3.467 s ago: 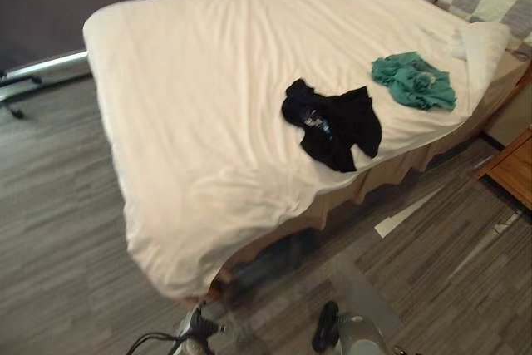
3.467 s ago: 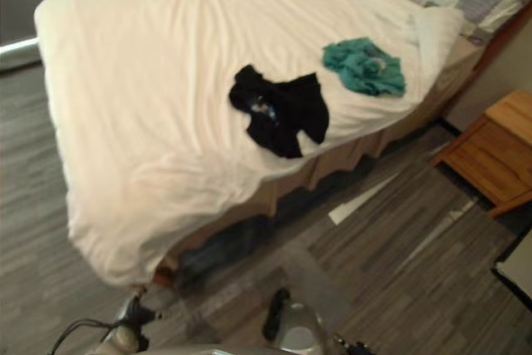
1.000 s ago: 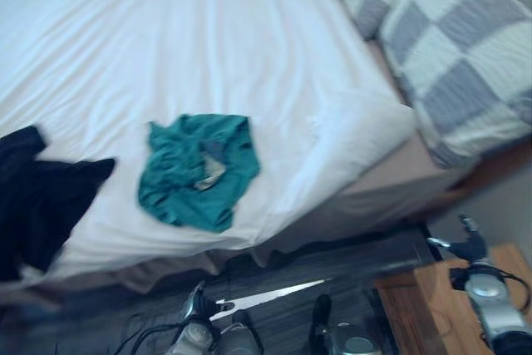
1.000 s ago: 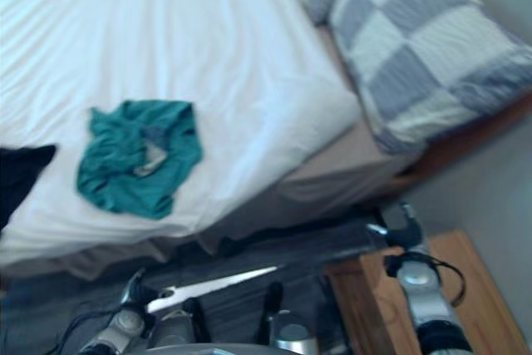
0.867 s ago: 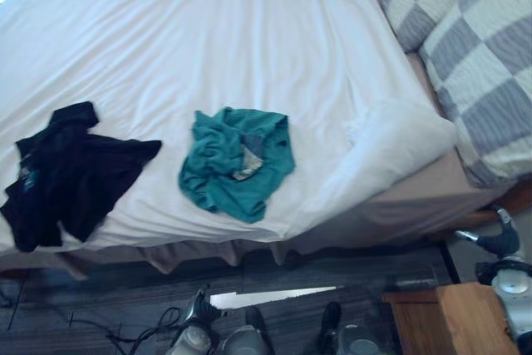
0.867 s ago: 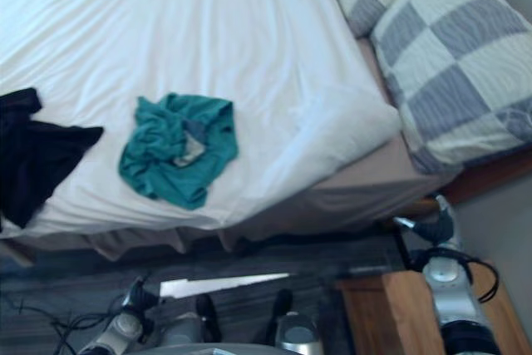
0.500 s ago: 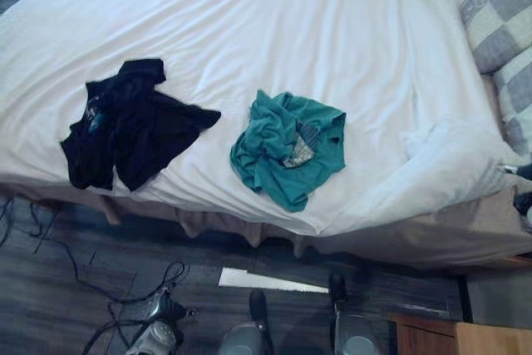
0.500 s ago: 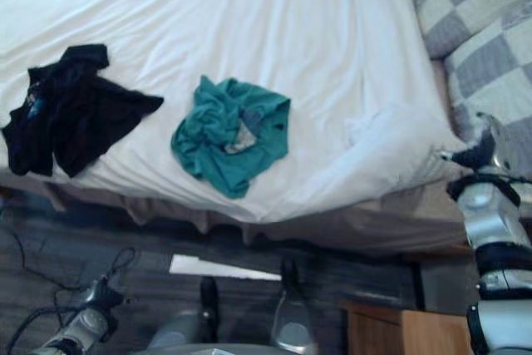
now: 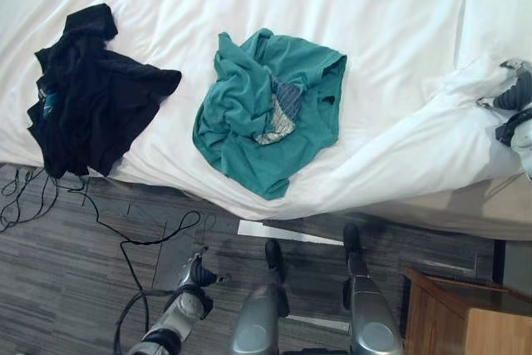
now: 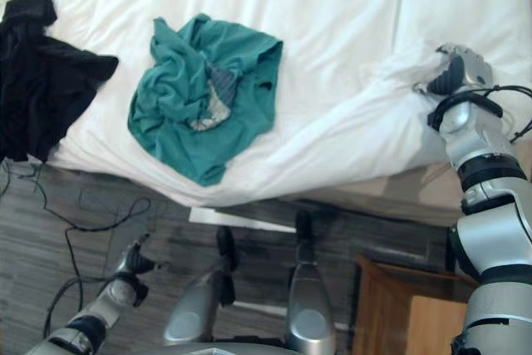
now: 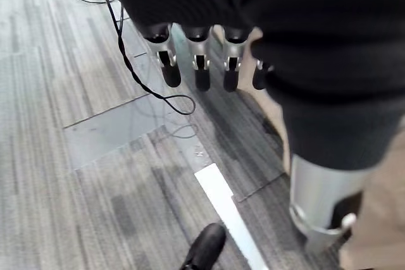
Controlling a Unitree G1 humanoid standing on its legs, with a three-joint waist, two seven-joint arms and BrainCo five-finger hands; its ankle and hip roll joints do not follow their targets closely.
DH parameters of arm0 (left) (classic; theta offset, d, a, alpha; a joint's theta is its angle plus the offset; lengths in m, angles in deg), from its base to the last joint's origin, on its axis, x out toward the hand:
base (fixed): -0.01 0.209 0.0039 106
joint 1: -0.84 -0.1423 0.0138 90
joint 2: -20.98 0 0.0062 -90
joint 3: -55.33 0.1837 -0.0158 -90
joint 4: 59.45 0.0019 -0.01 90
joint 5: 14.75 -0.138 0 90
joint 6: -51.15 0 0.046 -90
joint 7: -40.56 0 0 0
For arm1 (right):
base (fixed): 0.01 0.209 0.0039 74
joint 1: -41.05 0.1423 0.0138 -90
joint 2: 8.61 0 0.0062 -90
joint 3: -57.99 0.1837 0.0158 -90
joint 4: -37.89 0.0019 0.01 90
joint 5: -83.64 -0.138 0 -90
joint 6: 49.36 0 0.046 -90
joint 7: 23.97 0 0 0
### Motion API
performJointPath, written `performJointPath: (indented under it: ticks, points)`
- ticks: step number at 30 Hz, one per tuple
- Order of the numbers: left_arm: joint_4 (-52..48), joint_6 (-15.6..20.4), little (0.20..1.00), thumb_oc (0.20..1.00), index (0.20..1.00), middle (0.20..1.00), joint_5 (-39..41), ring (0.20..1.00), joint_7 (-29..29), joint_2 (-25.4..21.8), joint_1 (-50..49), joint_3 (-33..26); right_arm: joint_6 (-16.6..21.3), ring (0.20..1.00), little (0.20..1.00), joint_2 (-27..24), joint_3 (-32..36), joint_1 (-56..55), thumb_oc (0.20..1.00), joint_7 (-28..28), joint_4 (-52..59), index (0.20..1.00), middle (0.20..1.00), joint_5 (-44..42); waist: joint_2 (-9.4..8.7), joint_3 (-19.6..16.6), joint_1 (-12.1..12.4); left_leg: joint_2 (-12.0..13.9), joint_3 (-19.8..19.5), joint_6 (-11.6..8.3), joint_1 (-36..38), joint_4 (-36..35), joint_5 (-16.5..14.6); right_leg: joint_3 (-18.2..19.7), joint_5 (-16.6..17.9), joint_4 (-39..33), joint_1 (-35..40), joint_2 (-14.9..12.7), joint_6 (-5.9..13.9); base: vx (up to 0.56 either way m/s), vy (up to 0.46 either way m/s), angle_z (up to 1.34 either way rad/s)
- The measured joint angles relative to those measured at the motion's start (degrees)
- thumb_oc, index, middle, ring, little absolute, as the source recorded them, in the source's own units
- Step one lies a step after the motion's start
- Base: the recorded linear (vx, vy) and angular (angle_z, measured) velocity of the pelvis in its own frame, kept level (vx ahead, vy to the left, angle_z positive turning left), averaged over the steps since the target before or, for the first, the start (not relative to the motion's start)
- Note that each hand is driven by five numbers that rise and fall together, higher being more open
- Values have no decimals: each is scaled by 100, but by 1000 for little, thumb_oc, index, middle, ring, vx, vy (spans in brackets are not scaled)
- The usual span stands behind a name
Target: Tidy up the quilt and then pick up the clothes from the bed and put them into the laundry hamper.
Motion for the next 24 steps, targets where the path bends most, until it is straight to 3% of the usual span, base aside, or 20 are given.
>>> performJointPath:
  ticks: [4, 5, 6, 8, 9, 10, 12, 13, 14, 16, 18, 20, 22, 23, 24]
  points:
    - [-18, -25, 1000, 1000, 1000, 1000, -1, 1000, 11, 187, -42, -81, -6, 200, 200, 234, 1363, -1945, 200, -32, 1045, 200, 200, -2, -69, -40, -69, 87, -30, -92, 560, -116, -97, -162, -49, -3, 551, 91, -62, 59, -2, 13]
    - [-21, -44, 1000, 1000, 1000, 1000, -9, 1000, -6, 188, -39, -154, -37, 564, 564, 288, 1842, -2441, 564, -31, 1489, 564, 564, 4, -91, -48, -45, 79, -36, -91, 596, -119, -124, -174, -54, -5, 606, 94, -66, 91, 38, -1]
    - [1, -111, 1000, 1000, 1000, 1000, -14, 1000, -19, 150, -114, -280, 8, 1000, 1000, 380, 2209, -3161, 1000, -27, 1962, 1000, 1000, 9, -145, -80, -86, 73, -28, -93, 675, -118, -139, -190, -55, -4, 659, 94, -67, 70, 32, -3]
    - [135, -239, 1000, 1000, 1000, 1000, -75, 1000, -33, 140, -231, -597, 41, 1000, 1000, 882, 3314, -4403, 1000, -42, 2876, 1000, 1000, -1, -213, -162, -141, 74, -36, -91, 844, -151, -179, -224, -72, -7, 860, 79, -71, 69, 20, 0]
    - [193, -262, 1000, 1000, 1000, 1000, -80, 1000, -33, 86, -373, -635, 22, 1000, 1000, 1043, 3301, -4611, 1000, -14, 2815, 1000, 1000, -7, -312, -303, -247, 79, -21, -120, 892, -153, -229, -198, -173, -8, 872, 88, -71, 75, 36, -14]
    - [283, -281, 1000, 1000, 1000, 1000, -100, 1000, -46, 16, -504, -678, 5, 1000, 1000, 1132, 3296, -4790, 1000, 7, 2763, 1000, 1000, -7, -395, -504, -245, 76, 22, -170, 909, -155, -282, -172, -504, -14, 885, 58, -99, 71, 41, -28]
    - [458, -365, 1000, 1000, 1000, 1000, -116, 1000, -49, 18, -616, -760, 34, 1000, 1000, 1801, 3808, -5616, 1000, -30, 2777, 1000, 1000, -177, -570, -761, -401, 110, 85, -196, 1032, -155, -282, -128, -508, -16, 993, 94, -86, 64, 42, -22]
    - [486, -423, 1000, 1000, 1000, 1000, -116, 1000, -57, 52, -838, -721, -46, 1000, 1000, 2338, 3740, -6211, 1000, -9, 2619, 1000, 1000, -500, -737, -1102, -519, 186, 156, -248, 1131, -156, -323, -33, -575, -46, 1009, 177, -103, 103, 85, -21]
    - [484, -451, 1000, 1000, 1000, 1000, -111, 1000, -70, 227, -855, -714, -79, 1000, 1000, 2774, 3751, -6651, 1000, 6, 2469, 1000, 1000, -674, -786, -1203, -600, 195, 154, -265, 1186, -147, -362, -37, -634, -44, 1036, 186, -145, 91, 80, -30]
    - [467, -472, 1000, 1000, 1000, 1000, -105, 1000, -79, 343, -967, -841, 33, 1000, 1000, 3535, 4666, -6650, 1000, -67, 1868, 1000, 1000, -1512, -807, -1338, -722, 222, 182, -264, 1198, -160, -388, -18, -647, -47, 1084, 199, -130, 76, 84, -13]
    - [560, -500, 1000, 1000, 1000, 1000, -61, 1000, -88, 495, -992, -669, 18, 1000, 1000, 3708, 4903, -6646, 1000, -333, 1142, 1000, 1000, -2890, -709, -1471, -847, 223, 324, -253, 1252, -161, -427, 76, -639, -48, 1058, 199, -116, 42, 64, -32]
    - [554, -522, 1000, 1000, 1000, 1000, -40, 1000, -87, 590, -918, -615, 11, 1000, 1000, 3543, 4911, -6707, 1000, -623, 1162, 1000, 1000, -3451, -564, -1527, -908, 261, 401, -254, 1217, -161, -438, 68, -623, -46, 973, 225, -95, 25, 47, -22]
    - [564, -527, 1000, 1000, 1000, 1000, -4, 1000, -85, 600, -940, -534, 37, 1000, 1000, 3349, 4902, -6690, 1000, -830, 1414, 1000, 1000, -3504, -555, -1583, -919, 246, 427, -250, 1226, -161, -433, 79, -619, -47, 957, 206, -90, 17, 29, -10]
    - [564, -524, 1000, 1000, 1000, 1000, -4, 1000, -86, 600, -949, -493, 102, 200, 200, 3259, 4893, -6673, 200, -910, 1540, 200, 200, -3500, -553, -1629, -918, 246, 427, -248, 1223, -160, -432, 80, -619, -47, 928, 207, -90, 16, 19, -12]
    - [561, -520, 1000, 1000, 1000, 1000, -3, 1000, -67, 637, -1002, -445, 9, 200, 200, 2983, 4885, -6611, 200, -1123, 2529, 200, 200, -3329, -530, -1719, -907, 233, 445, -247, 1179, -161, -430, 114, -617, -49, 884, 208, -87, -12, -24, -6]
